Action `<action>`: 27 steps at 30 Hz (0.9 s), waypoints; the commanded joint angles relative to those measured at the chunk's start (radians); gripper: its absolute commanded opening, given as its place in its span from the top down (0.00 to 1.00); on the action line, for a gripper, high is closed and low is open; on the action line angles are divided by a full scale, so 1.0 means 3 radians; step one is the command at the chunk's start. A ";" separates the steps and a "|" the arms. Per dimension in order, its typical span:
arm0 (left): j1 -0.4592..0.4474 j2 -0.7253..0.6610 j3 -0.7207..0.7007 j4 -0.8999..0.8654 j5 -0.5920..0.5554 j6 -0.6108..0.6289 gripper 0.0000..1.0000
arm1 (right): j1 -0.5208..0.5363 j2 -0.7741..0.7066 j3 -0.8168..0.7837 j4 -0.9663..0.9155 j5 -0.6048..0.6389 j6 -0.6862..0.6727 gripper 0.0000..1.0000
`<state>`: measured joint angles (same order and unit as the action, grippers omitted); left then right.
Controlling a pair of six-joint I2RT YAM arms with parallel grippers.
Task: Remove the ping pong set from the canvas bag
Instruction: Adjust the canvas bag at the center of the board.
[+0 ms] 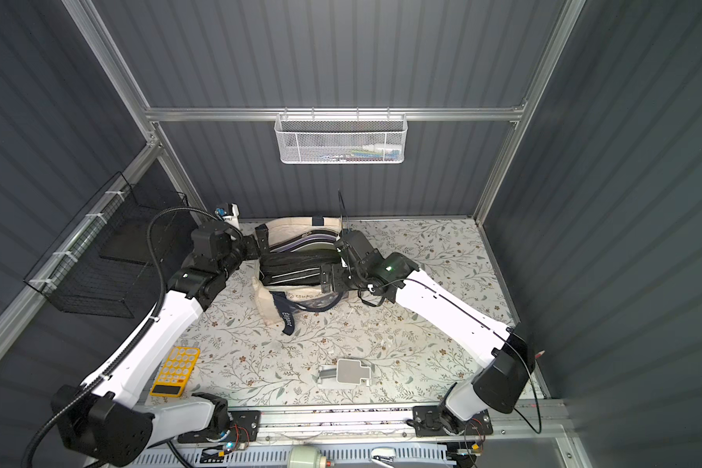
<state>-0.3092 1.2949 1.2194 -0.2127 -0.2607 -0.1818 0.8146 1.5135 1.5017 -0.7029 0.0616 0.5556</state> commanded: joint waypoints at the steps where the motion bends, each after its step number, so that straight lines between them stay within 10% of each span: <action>1: 0.0044 0.0336 0.0277 0.0169 -0.0024 0.0307 0.00 | 0.0015 0.0051 -0.0025 0.0017 0.0238 0.0132 0.02; 14: 0.0235 0.1382 0.1047 0.0122 0.0575 0.0811 0.01 | 0.0007 0.0240 0.0120 0.0064 0.0329 0.0165 0.04; 16: 0.0261 0.1457 0.1130 0.0021 0.0610 0.0856 0.13 | -0.0005 0.0291 0.0148 0.0061 0.0305 0.0163 0.06; 18: 0.0291 0.1506 0.1176 -0.0065 0.0706 0.0871 0.58 | -0.0025 0.0347 0.0173 0.0068 0.0262 0.0173 0.13; 20: 0.0299 0.1518 0.1182 -0.0136 0.0692 0.0859 1.00 | -0.0048 0.0398 0.0184 0.0092 0.0210 0.0188 0.29; 24: 0.0310 0.1416 0.1002 -0.0142 0.0572 0.0800 1.00 | -0.0138 0.0485 0.0177 0.0115 0.0097 0.0222 0.84; 27: 0.0310 0.1282 0.0863 -0.0207 0.0394 0.0682 1.00 | -0.0249 0.0521 0.0171 0.0139 0.0111 0.0178 0.95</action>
<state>-0.2234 1.7290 1.5211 -0.2173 -0.0872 0.0483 0.7765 1.6558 1.5410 -0.6533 0.0860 0.6178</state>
